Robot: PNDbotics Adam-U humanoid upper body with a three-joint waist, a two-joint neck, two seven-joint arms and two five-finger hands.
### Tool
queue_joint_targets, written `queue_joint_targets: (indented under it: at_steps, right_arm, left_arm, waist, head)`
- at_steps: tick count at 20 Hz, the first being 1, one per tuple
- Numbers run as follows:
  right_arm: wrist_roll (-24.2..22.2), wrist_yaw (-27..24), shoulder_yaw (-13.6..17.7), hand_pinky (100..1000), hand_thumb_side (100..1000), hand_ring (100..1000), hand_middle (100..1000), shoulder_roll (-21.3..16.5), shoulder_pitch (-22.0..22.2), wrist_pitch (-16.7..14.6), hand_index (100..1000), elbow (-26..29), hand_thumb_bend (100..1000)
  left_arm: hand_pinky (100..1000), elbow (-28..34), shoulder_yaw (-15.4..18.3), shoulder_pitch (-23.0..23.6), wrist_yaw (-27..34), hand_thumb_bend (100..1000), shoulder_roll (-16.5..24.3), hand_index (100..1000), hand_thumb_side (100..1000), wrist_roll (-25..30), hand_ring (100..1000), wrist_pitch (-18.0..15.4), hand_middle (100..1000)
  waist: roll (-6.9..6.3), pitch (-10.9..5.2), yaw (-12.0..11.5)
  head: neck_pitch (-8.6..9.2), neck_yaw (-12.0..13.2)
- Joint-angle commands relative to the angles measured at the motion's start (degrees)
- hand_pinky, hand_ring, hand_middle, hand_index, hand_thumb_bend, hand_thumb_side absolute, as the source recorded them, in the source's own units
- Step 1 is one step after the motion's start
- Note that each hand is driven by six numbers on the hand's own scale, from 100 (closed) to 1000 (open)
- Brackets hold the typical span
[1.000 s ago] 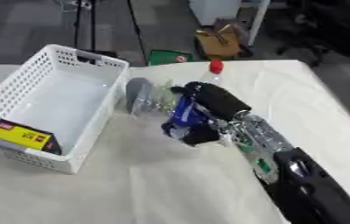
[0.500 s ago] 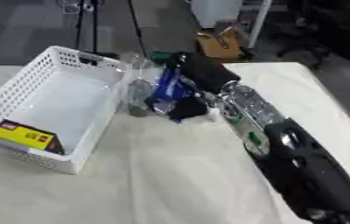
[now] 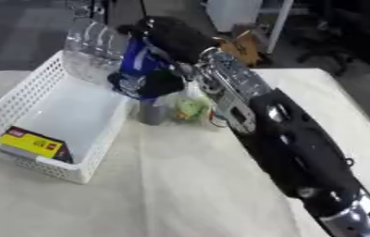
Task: Pick up objects on the table and place them in the box.
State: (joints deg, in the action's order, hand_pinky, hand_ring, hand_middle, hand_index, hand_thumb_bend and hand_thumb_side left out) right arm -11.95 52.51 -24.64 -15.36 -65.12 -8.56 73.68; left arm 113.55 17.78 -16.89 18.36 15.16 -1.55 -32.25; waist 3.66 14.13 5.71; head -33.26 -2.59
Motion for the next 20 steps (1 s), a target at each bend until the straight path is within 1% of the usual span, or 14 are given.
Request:
queue_joint_targets:
  at_steps: [1,4,7,11,13,15,16,17,20]
  right_arm:
    - [0.1,-0.42,0.62,874,890,902,406,0.7,-2.24,0.48,937,-0.55,253]
    - [0.61,0.19,1.32,874,902,900,391,2.66,-4.3,0.88,935,-1.66,252]
    - [0.19,0.83,1.63,875,899,902,396,4.5,-6.32,0.76,935,-4.18,251]
    - [-1.71,2.87,2.3,879,894,903,410,8.32,-9.95,-0.42,937,-10.89,241]
    - [-1.61,4.83,3.06,879,892,903,415,10.18,-11.45,-0.99,937,-14.75,232]
    - [-0.8,7.5,4.54,880,893,902,414,12.54,-12.76,-1.2,936,-18.96,234]
    - [-0.16,8.97,5.36,881,906,902,414,13.66,-13.24,-1.36,936,-20.92,224]
    - [0.65,10.62,6.36,881,892,902,414,14.97,-13.69,-1.35,936,-22.97,233]
    - [3.46,14.93,8.91,883,891,903,409,17.61,-14.28,-1.73,935,-27.55,236]
  left_arm:
    - [733,1.04,-0.2,-0.24,0.21,100,0.76,772,638,0.16,711,0.11,790]
    - [733,1.04,-0.36,-0.31,0.32,100,0.64,772,638,0.33,711,0.21,790]
    - [733,1.04,-0.48,-0.3,0.51,100,0.59,772,638,0.48,711,0.23,790]
    - [733,1.04,-0.76,-0.31,0.81,100,0.37,772,637,0.86,711,0.39,791]
    - [733,1.04,-0.84,-0.3,1.01,100,0.32,772,636,1.01,708,0.36,790]
    - [733,1.04,-0.95,-0.31,1.19,100,0.2,772,636,1.19,706,0.32,791]
    - [733,1.04,-0.99,-0.33,1.28,100,0.14,772,636,1.29,705,0.3,791]
    - [733,1.04,-1.07,-0.4,1.37,100,0.06,772,636,1.41,705,0.26,791]
    - [733,1.04,-1.19,-0.53,1.65,100,-0.09,772,635,1.71,705,0.17,791]
  waist:
    - [-0.2,-1.36,-0.12]
    - [-0.23,-1.4,-0.49]
    - [-0.21,-1.49,-0.99]
    - [-0.27,-1.62,-1.77]
    - [-0.33,-1.69,-2.34]
    - [-0.43,-1.64,-3.04]
    - [-0.47,-1.59,-3.29]
    - [-0.51,-1.51,-3.63]
    - [-0.64,-1.34,-4.23]
  head:
    - [-0.39,-0.09]
    - [-0.26,-0.17]
    - [-0.23,-0.37]
    - [-0.48,-0.98]
    - [-0.5,-1.41]
    - [-0.54,-1.87]
    - [-0.53,-2.05]
    - [-0.48,-2.31]
    - [-0.4,-2.77]
